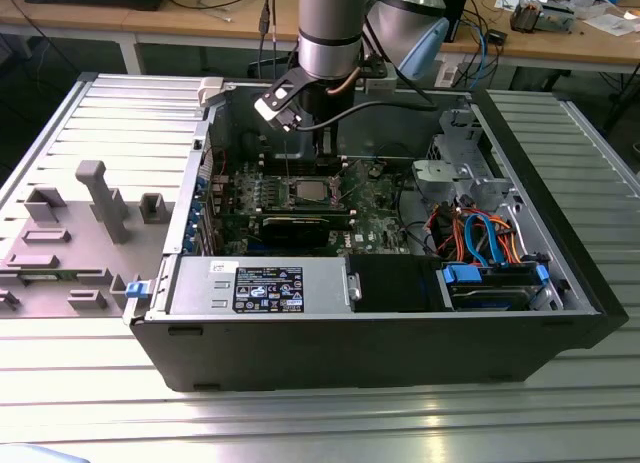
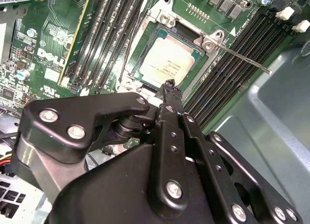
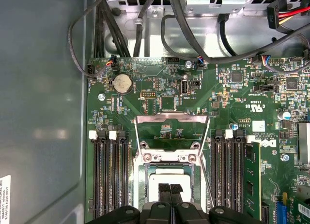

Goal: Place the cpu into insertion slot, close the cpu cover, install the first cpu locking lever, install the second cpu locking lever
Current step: 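Close the cpu cover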

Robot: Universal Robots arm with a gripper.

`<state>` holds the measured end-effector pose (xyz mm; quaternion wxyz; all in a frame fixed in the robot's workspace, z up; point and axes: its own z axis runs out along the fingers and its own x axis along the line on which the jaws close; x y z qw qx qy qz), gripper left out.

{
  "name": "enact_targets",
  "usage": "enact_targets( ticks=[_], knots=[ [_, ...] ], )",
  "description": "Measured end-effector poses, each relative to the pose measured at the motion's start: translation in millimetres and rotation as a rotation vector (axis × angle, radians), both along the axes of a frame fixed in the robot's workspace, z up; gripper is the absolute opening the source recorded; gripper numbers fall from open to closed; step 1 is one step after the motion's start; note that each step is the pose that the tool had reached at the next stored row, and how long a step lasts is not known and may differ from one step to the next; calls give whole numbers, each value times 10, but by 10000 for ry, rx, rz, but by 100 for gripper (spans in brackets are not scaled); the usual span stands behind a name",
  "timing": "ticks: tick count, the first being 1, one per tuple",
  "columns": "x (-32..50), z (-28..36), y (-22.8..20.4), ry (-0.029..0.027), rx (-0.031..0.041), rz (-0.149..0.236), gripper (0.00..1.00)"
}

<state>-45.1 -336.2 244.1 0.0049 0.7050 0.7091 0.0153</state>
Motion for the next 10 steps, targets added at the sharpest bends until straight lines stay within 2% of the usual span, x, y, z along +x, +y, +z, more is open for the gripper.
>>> enact_targets(
  ticks=[7, 10],
  knots=[
    [19, 7, 0, 0, 1, -1, 11],
    [19, 47, 0, 0, 0, 0, 11]
  ],
)
